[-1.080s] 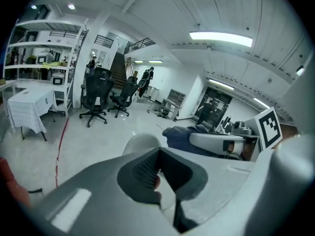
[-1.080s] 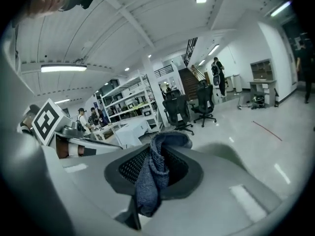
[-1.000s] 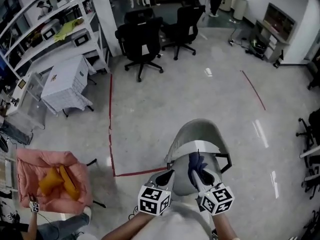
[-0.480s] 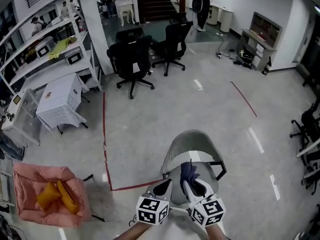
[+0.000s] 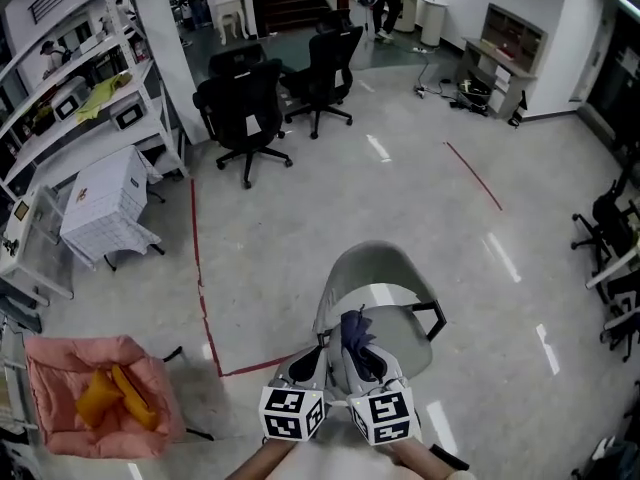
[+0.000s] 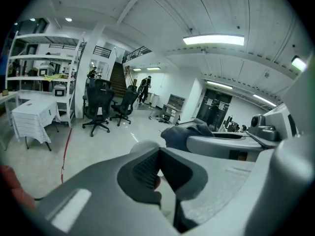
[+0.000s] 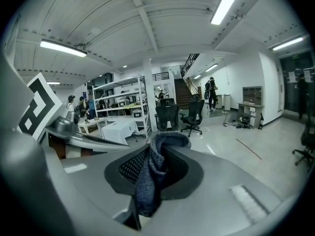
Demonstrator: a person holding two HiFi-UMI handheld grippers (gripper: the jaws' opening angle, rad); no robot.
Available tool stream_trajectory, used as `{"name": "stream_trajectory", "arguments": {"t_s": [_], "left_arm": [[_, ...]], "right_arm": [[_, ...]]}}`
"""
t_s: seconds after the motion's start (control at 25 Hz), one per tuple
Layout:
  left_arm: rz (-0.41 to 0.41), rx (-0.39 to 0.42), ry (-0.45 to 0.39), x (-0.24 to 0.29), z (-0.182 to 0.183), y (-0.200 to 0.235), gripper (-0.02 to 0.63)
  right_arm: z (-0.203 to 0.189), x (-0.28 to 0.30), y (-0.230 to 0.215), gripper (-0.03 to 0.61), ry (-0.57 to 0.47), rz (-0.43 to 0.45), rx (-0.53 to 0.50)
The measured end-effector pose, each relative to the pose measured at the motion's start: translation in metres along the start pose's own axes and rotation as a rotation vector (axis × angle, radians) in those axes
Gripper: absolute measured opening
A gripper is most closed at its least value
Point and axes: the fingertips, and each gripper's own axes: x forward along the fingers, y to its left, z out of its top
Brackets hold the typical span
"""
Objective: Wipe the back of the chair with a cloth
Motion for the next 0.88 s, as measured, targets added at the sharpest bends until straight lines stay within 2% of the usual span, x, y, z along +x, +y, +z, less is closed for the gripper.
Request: {"name": "stream_trajectory", "arguments": {"t_s": [0.32, 0.88], "left_arm": [[0.002, -0.005, -0.004, -0.007, -0.002, -0.007, 0.0], [0.017, -0.008, 0.003, -0.009, -0.006, -0.004, 0.0]], "right_arm": [[-0.012, -0.006, 0.004, 0.075, 0.046, 0.002, -0.005], [-0.014, -0.006, 0.007, 0.077, 0.061, -0.001, -0.011]]}}
